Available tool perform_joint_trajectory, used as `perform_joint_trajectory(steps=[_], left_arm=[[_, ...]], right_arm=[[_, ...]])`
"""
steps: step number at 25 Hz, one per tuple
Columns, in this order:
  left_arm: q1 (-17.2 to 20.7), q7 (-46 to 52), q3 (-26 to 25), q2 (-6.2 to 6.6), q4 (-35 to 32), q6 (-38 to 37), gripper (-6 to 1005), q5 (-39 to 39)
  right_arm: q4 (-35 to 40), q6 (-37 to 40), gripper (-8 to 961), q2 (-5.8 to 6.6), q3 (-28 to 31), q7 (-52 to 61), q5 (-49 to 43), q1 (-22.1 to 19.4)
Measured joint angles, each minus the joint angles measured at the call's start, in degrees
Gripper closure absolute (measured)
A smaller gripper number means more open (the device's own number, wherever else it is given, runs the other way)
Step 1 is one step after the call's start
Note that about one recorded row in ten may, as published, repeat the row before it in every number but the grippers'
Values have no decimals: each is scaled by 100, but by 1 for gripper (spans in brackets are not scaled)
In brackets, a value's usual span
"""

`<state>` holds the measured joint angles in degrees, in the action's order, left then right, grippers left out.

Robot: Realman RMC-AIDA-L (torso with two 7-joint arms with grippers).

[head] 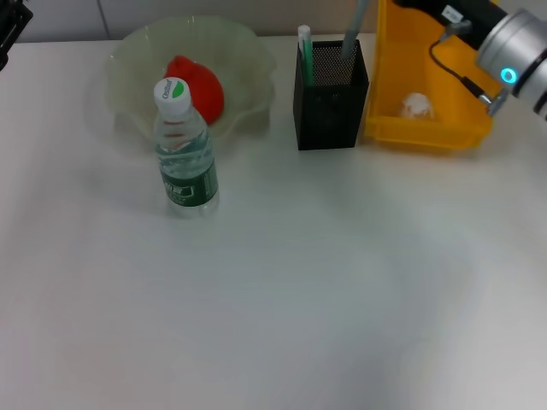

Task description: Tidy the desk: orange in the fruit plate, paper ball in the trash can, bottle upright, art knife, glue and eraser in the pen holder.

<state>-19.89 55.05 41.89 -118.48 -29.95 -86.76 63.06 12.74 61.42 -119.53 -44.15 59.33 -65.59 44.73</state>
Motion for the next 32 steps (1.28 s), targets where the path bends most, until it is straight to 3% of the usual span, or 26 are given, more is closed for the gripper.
perform_joint_trajectory(steps=[9,18,24,30,32], left_arm=[[11,-99,-47,8,166,32,417,-3],[-52,-150,-113,2,174,74,416,-5],[-90,-152,-110,-5,174,91,416,-5],[-103,-111,-120,-12,236,98,416,-5],[-104,-107,-120,-12,240,99,416,-5]], right_arm=[[-27,-456,808,-15,-567,-22,26,191],[-235,-494,807,-27,-582,-22,55,152],[-308,-483,713,-27,-533,-10,61,129],[-317,-244,505,-35,-519,16,78,25],[-316,23,485,-36,-515,29,86,-49]])
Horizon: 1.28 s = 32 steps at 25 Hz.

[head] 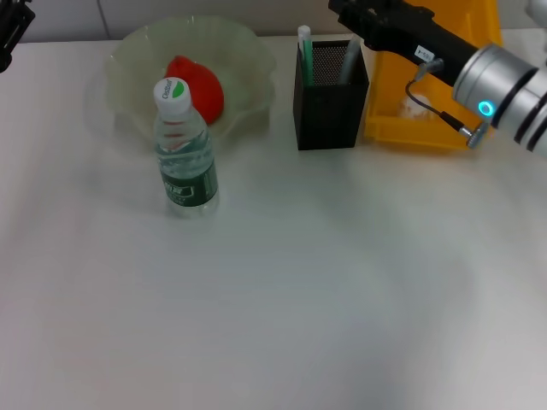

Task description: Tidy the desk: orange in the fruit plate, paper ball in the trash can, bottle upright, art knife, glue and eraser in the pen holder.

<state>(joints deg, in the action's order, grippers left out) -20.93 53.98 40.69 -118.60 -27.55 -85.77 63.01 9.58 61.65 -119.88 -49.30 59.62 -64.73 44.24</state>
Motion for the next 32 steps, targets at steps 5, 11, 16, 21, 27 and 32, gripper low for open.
perform_joint_trajectory(steps=[5,11,16,21,27,32], left_arm=[[9,16,1,5,101,9,416,0],[104,541,-36,31,69,61,416,22],[211,1172,173,121,-380,-159,416,376],[240,1937,265,347,-680,-649,372,1207],[251,2117,265,486,-781,-1044,305,1783],[50,2434,264,642,-878,-1417,252,2697]], right_arm=[[48,983,433,13,8,10,245,-289],[534,1880,384,46,1,138,541,-903],[1290,2155,255,118,-73,926,282,-1252],[2148,2556,255,269,-81,1788,-841,-1235],[2621,3167,255,324,-81,2587,-2186,-827],[2953,3277,255,343,-79,3411,-3428,-523]])
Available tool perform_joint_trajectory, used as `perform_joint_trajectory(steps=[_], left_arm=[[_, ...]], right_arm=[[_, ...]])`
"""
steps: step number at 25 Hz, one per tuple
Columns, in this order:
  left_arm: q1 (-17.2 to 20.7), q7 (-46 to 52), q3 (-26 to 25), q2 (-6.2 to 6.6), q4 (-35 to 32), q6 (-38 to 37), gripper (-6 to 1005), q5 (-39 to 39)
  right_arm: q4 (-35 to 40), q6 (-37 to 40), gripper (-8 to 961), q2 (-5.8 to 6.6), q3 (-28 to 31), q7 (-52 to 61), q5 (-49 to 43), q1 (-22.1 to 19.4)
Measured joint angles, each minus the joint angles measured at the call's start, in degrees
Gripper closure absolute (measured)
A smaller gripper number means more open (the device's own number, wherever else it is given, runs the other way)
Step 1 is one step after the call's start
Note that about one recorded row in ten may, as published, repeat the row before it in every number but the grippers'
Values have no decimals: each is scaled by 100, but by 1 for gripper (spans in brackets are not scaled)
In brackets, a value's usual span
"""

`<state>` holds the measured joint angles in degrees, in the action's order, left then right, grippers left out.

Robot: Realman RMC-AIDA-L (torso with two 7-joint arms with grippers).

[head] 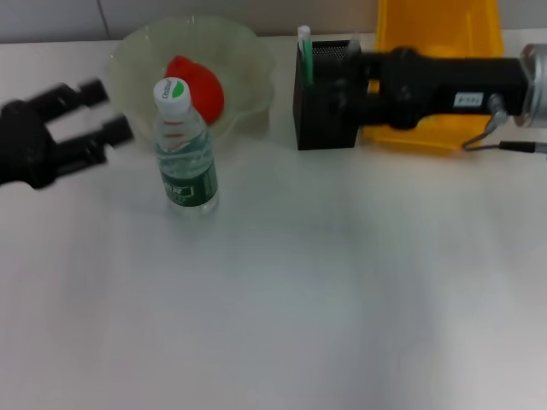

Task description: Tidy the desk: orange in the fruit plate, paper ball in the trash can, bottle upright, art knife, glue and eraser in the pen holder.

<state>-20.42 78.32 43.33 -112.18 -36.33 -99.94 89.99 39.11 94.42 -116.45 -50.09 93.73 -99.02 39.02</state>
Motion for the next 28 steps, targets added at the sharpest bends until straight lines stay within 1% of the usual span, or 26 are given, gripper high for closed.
perform_joint_trajectory(steps=[1,2,4,5,6,9,13,18,28], left_arm=[[0,0,0,0,0,0,243,0],[-100,79,0,14,-5,-57,234,253],[-100,79,0,14,-5,-57,216,253],[-332,171,-1,18,-12,-133,207,791],[-443,224,-15,21,-12,-138,207,1019],[-686,267,-25,26,-17,-85,207,1276],[-841,267,-8,17,-32,-71,207,1395],[-990,251,-22,-43,-50,-57,207,1553],[-944,215,-103,-71,-42,33,207,1529]], right_arm=[[34,12,255,6,0,117,-170,40],[52,32,255,10,0,206,-293,72],[105,176,255,16,0,385,-480,130],[105,176,255,16,0,385,-480,130],[147,209,255,18,0,455,-513,130],[221,240,255,25,0,561,-554,98],[201,263,255,26,0,580,-584,92],[190,305,255,8,-1,557,-645,96],[167,248,255,3,4,559,-654,130]])
